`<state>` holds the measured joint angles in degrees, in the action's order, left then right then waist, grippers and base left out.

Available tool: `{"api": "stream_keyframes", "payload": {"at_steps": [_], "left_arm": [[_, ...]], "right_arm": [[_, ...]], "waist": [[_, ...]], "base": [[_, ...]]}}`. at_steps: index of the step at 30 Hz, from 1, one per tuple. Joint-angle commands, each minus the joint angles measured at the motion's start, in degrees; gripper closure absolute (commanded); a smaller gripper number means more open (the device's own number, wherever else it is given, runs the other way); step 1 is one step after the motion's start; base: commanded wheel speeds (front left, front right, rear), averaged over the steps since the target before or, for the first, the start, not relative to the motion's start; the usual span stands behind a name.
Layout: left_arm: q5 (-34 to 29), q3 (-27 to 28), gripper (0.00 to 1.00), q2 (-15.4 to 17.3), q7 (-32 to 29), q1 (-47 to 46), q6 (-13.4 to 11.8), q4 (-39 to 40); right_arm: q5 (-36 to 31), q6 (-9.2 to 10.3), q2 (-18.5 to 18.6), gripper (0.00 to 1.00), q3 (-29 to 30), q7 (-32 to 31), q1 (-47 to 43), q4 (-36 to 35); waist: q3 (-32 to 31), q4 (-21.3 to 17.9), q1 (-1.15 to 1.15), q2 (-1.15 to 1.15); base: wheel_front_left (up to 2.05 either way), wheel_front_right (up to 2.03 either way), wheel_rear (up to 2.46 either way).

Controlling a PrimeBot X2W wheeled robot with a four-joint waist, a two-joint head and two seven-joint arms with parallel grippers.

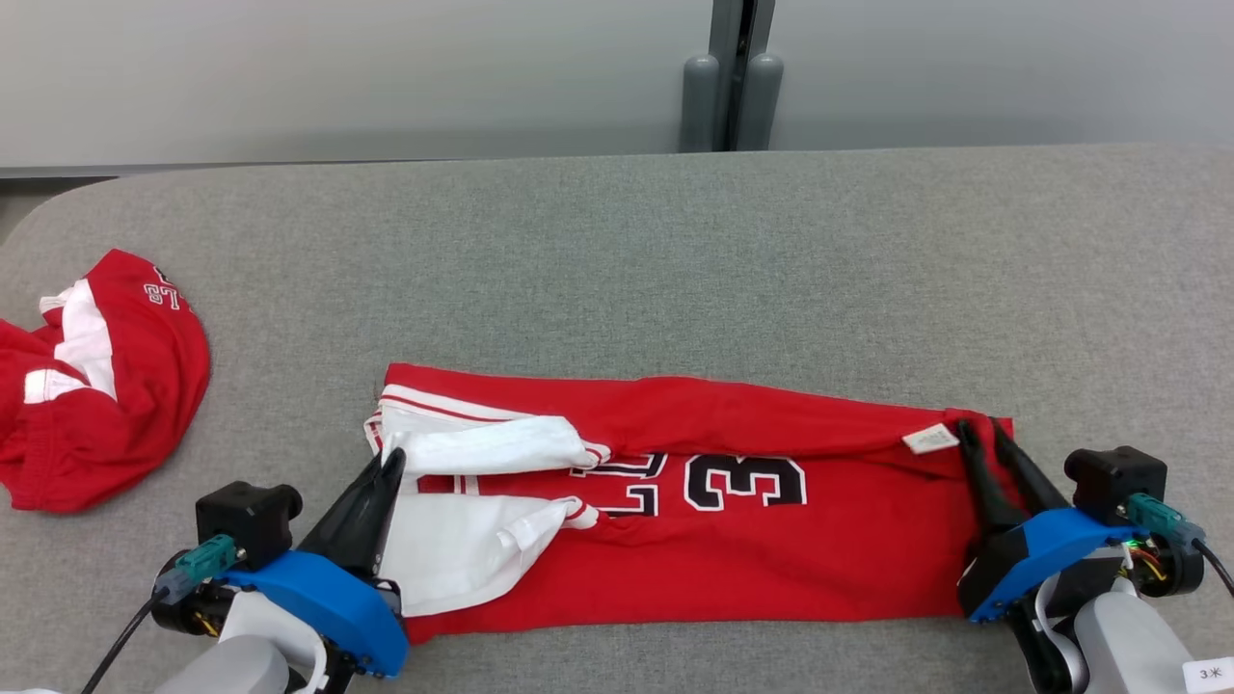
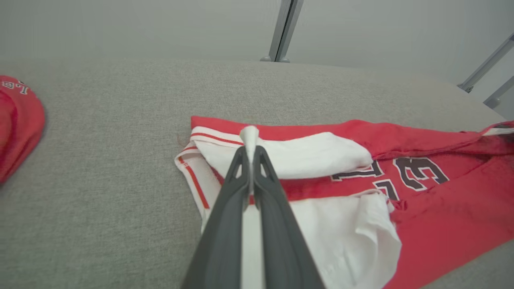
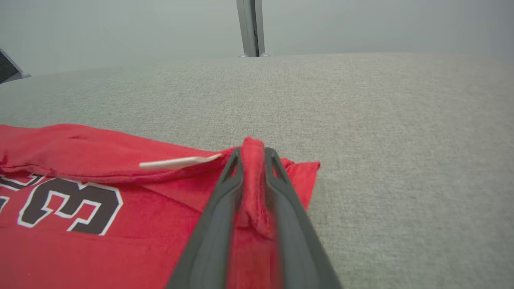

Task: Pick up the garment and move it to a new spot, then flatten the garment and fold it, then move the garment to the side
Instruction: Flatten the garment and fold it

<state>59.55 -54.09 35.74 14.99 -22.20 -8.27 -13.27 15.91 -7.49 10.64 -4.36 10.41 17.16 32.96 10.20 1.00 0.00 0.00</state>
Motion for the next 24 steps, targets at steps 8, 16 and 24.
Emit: {"api": "stream_keyframes", "payload": {"at_steps": [8, 16, 24], "left_arm": [[-6.7, 10.8, 0.0, -3.5, 0.3, 5.2, -0.7, 1.6], [-19.4, 27.3, 0.0, -10.7, 0.2, 11.7, -0.4, 5.6], [-29.9, 38.6, 0.0, -18.1, 0.2, 16.5, 2.4, 7.4]], "right_arm": [[2.7, -0.01, 1.0, 0.0, 1.5, 1.5, -2.4, -3.1], [3.8, -0.01, 0.8, 0.0, 4.0, 0.5, -1.9, -3.7], [2.7, -0.01, -1.7, 0.0, 6.4, -1.6, -1.5, 1.4]], "waist": [[-1.5, -0.3, 0.0, 0.0], [-2.3, 0.0, 0.0, 0.0], [-2.1, 0.6, 0.0, 0.0]], "base": [[0.0, 0.0, 0.0], [0.0, 0.0, 0.0], [0.0, 0.0, 0.0]]}}
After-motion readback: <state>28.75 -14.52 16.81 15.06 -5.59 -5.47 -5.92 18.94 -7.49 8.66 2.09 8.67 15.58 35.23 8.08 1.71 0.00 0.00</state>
